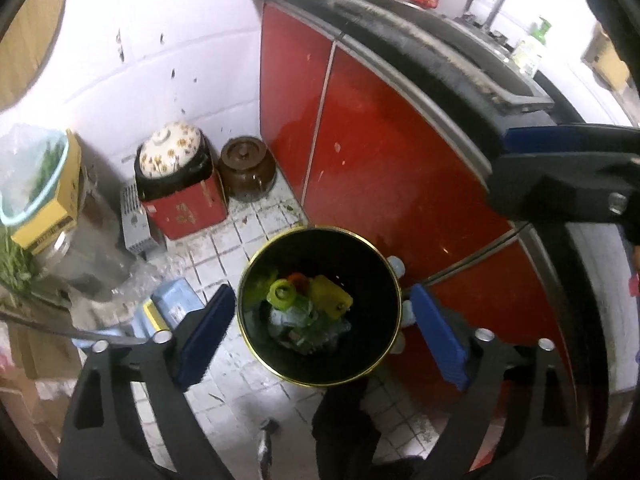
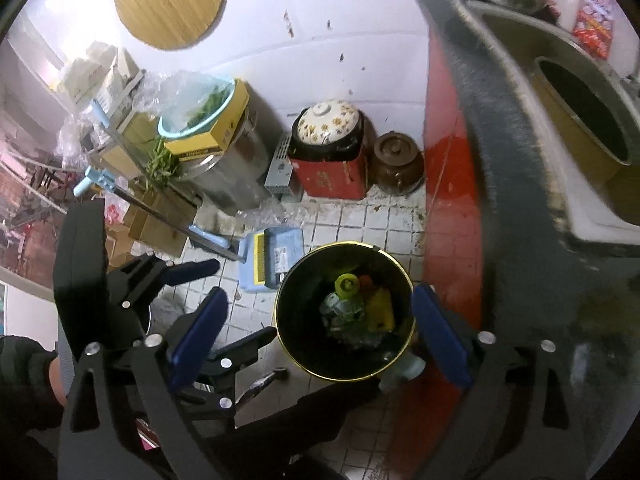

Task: Collect trash
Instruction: 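Open both tools over the black bin to drop marker and lid, then move both tools back over the red cup and purple tube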

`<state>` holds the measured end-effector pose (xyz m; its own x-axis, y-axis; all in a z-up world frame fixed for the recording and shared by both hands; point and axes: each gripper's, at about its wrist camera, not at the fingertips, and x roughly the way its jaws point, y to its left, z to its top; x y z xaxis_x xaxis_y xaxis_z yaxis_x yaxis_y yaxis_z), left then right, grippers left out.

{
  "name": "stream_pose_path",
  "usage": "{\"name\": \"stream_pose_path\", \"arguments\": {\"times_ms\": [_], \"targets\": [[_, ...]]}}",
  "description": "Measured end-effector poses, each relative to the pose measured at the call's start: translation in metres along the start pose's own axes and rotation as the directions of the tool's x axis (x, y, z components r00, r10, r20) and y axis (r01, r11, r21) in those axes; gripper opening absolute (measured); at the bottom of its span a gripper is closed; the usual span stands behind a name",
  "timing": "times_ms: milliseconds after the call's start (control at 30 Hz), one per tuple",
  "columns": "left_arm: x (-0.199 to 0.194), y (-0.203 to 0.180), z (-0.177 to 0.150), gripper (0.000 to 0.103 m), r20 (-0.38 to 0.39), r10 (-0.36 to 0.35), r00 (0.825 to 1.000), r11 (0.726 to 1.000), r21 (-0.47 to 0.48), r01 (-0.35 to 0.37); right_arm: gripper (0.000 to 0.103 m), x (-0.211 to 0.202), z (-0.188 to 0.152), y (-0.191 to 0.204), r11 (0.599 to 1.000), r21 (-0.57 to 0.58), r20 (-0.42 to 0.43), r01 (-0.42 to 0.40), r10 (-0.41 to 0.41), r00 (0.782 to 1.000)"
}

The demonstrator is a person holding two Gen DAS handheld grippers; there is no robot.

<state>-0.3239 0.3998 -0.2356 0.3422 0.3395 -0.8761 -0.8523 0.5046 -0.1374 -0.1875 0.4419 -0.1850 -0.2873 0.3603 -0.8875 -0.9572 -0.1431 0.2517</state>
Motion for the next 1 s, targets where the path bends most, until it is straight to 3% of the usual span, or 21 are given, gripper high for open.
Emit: {"name": "stream_pose_path", "arguments": {"times_ms": [167,267,333,433,500,600,733,833,900,1000], "targets": [[-0.034,-0.036,0.019,0.096,0.047,-0.024,0.999,0.995,0.096,0.02,0.096,-0.072,-0.024,-0.011,0.996,0.066,0.098,0.056,-0.062,0.993],[-0.053,-0.072,0.029,0.096,0.079,-0.073,0.994,0.979,0.195,0.057,0.096,-0.129,-0.056,-0.024,0.983,0.137,0.168,0.126,-0.148,0.975],[-0.065,-0.107,0.033,0.096,0.093,-0.118,0.989,0.957,0.278,0.088,0.096,-0.166,-0.083,-0.034,0.963,0.193,0.193,0.19,-0.227,0.954],[-0.077,-0.166,0.034,0.096,0.088,-0.207,0.974,0.901,0.405,0.155,0.096,-0.218,-0.132,-0.05,0.913,0.293,0.213,0.282,-0.35,0.912],[-0.085,-0.205,0.029,0.096,0.08,-0.263,0.961,0.853,0.485,0.193,0.096,-0.25,-0.168,-0.058,0.866,0.37,0.211,0.335,-0.43,0.878],[-0.099,-0.271,0.015,0.096,0.046,-0.355,0.934,0.75,0.61,0.255,0.096,-0.294,-0.223,-0.07,0.782,0.486,0.188,0.389,-0.529,0.828],[-0.122,-0.363,-0.015,0.096,-0.041,-0.465,0.885,0.574,0.747,0.336,0.096,-0.35,-0.306,-0.079,0.633,0.634,0.129,0.444,-0.653,0.746],[-0.14,-0.412,-0.039,0.096,-0.106,-0.52,0.848,0.455,0.805,0.38,0.096,-0.382,-0.366,-0.08,0.524,0.723,0.081,0.449,-0.711,0.699],[-0.153,-0.441,-0.058,0.096,-0.15,-0.547,0.823,0.371,0.838,0.399,0.096,-0.396,-0.4,-0.077,0.464,0.765,0.051,0.445,-0.734,0.677],[-0.168,-0.467,-0.084,0.096,-0.191,-0.562,0.805,0.294,0.864,0.41,0.096,-0.416,-0.452,-0.068,0.372,0.818,0.002,0.438,-0.765,0.644]]}}
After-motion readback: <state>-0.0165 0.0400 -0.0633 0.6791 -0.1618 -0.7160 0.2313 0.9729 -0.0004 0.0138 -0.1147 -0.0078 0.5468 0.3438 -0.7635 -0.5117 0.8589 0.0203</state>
